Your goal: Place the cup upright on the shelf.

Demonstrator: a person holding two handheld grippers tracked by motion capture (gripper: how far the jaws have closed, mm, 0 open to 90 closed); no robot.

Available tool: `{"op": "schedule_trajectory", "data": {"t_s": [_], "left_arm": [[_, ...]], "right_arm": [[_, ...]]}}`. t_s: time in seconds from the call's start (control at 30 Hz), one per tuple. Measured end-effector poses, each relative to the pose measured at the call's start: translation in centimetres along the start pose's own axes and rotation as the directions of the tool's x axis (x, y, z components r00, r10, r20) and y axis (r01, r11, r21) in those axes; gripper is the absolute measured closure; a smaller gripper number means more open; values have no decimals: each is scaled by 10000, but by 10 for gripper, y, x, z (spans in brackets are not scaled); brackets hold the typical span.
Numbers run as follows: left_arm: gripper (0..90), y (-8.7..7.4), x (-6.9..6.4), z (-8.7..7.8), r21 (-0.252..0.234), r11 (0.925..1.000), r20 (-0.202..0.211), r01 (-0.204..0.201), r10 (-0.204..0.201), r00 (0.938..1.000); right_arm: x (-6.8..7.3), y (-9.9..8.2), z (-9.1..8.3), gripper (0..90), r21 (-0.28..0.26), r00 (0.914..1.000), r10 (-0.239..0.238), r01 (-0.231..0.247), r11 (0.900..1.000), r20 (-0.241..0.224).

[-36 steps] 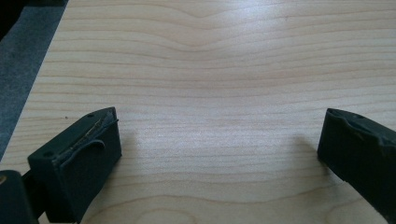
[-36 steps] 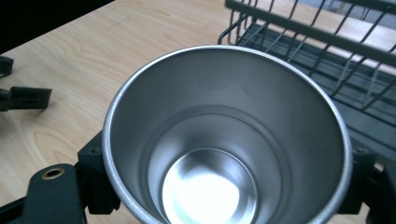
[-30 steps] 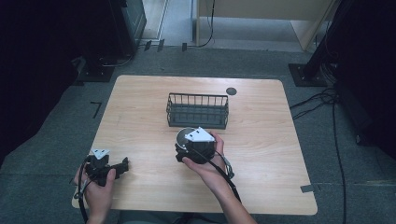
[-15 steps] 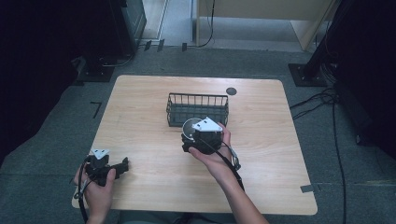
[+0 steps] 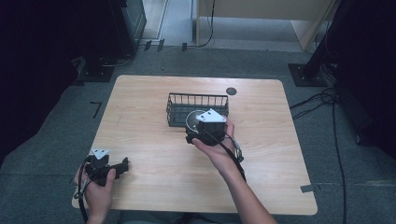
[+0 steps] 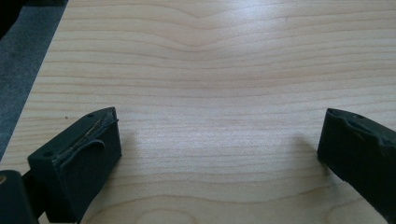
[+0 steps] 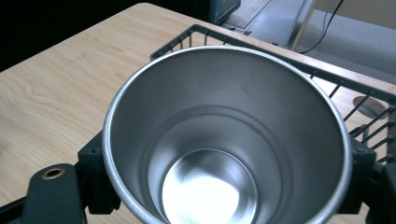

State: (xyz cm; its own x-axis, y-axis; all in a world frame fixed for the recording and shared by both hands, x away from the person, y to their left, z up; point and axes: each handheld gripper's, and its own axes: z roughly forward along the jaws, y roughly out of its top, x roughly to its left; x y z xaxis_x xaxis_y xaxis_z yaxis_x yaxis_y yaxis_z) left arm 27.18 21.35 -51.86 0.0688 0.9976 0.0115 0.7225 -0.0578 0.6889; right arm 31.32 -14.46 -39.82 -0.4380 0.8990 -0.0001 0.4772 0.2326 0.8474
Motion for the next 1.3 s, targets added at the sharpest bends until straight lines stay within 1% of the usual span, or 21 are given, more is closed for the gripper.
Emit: {"op": "schedule_trajectory", "data": {"t_s": [0.13, 0.17, 0.2, 0.3, 0.47, 0.53, 0.6, 0.63, 0.67, 0.77, 0.87, 1.07, 1.2, 1.27, 1.3], "left_arm": [[0, 0, 0, 0, 2, 10000, 1, 1, -1, 10000], [0, 0, 0, 0, 0, 10000, -1, 0, 0, 10000], [0, 0, 0, 0, 16, 10000, 3, -1, 1, 10000], [0, 0, 0, 0, 17, 10000, 3, -1, 1, 10000], [0, 0, 0, 0, 23, 10000, 6, -2, 2, 10000], [0, 0, 0, 0, 2, 10000, 6, 35, -35, 10000], [0, 0, 0, 0, 16, 10000, 7, 24, -24, 10000], [0, 0, 0, 0, 17, 10000, 11, 22, -22, 10000], [0, 0, 0, 0, 17, 10000, 11, 22, -22, 10000], [0, 0, 0, 0, 38, 10000, 10, -6, 6, 10000], [0, 0, 0, 0, 21, 10000, 5, -5, 5, 10000], [0, 0, 0, 0, 41, 10000, 10, -5, 5, 10000], [0, 0, 0, 0, 41, 10000, 10, -7, 7, 10000], [0, 0, 0, 0, 40, 10000, 9, -7, 7, 10000], [0, 0, 0, 0, 40, 10000, 11, -7, 7, 10000]], "right_arm": [[-9, 8, 2, 184, -96, 9998, 78, -76, 9999, 184], [-9, 8, 2, 184, -96, 9998, 78, -76, 9999, 184], [-13, 12, 2, 184, -138, 9995, 139, -135, 9998, 271], [-21, 18, 4, 184, -169, 9989, 205, -198, 9997, 433], [-29, 25, 6, 184, -233, 9977, 368, -355, 9991, 568], [-35, 29, 9, 184, -246, 9964, 382, -365, 9990, 754], [-36, 30, 10, 184, -236, 9961, 387, -369, 9990, 795], [-40, 32, 13, 184, -248, 9952, 413, -392, 9989, 889], [-40, 32, 13, 184, -248, 9952, 413, -392, 9989, 889], [-45, 36, 15, 184, -286, 9937, 539, -513, 9983, 980], [-53, 42, 22, 184, -296, 9904, 649, -617, 9977, 1218], [-61, 46, 32, 184, -238, 9878, 686, -660, 9975, 1400], [-68, 51, 40, 184, -230, 9842, 936, -912, 9956, 1500], [-71, 52, 46, 184, -291, 9826, 860, -823, 9962, 1649], [-71, 52, 46, 184, -291, 9826, 860, -823, 9962, 1649]]}}
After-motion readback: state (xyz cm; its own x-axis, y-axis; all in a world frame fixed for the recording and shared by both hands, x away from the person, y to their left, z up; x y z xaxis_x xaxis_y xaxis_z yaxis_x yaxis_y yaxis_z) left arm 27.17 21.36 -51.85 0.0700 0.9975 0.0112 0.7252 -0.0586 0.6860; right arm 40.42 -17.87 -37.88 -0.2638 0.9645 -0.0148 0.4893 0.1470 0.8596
